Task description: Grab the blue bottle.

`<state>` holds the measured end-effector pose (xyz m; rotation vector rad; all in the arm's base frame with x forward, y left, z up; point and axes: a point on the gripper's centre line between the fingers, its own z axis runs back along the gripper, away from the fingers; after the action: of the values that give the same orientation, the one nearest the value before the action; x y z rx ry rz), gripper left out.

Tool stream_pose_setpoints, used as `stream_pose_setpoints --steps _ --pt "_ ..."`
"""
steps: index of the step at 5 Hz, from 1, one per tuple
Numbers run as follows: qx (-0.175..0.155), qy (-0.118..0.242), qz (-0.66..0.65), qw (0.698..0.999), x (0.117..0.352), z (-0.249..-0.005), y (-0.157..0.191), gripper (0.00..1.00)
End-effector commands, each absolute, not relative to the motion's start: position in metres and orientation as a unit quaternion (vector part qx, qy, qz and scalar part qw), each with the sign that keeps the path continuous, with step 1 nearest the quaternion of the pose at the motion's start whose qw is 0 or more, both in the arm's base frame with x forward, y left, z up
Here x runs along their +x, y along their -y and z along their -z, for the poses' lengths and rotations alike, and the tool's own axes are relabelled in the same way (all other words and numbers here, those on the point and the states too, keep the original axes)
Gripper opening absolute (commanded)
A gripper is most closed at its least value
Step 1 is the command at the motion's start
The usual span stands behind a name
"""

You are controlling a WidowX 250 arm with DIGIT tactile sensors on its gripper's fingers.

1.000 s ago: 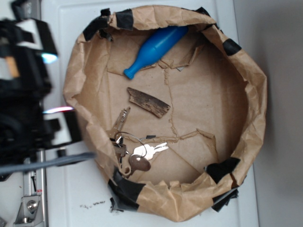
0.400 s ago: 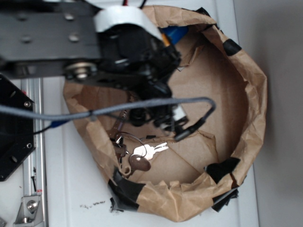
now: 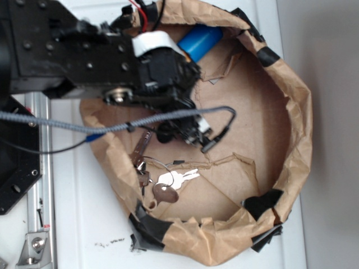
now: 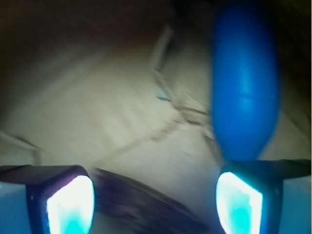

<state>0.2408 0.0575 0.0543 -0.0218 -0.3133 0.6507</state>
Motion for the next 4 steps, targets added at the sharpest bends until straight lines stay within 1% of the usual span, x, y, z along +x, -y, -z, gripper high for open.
stream_pose_setpoints --steps 1,2,3,4 --pt "-0.002 0.175 -0.334 0.926 0.217 -0.068 -0.101 1.00" --pt "0.003 0.173 -0.272 0.947 0.242 -0.058 -0.105 1.00" --pt "0.009 0.164 -0.217 0.962 0.268 -0.042 -0.097 1.00" --pt "0.016 0.151 -0.186 0.971 0.284 -0.032 -0.092 1.00"
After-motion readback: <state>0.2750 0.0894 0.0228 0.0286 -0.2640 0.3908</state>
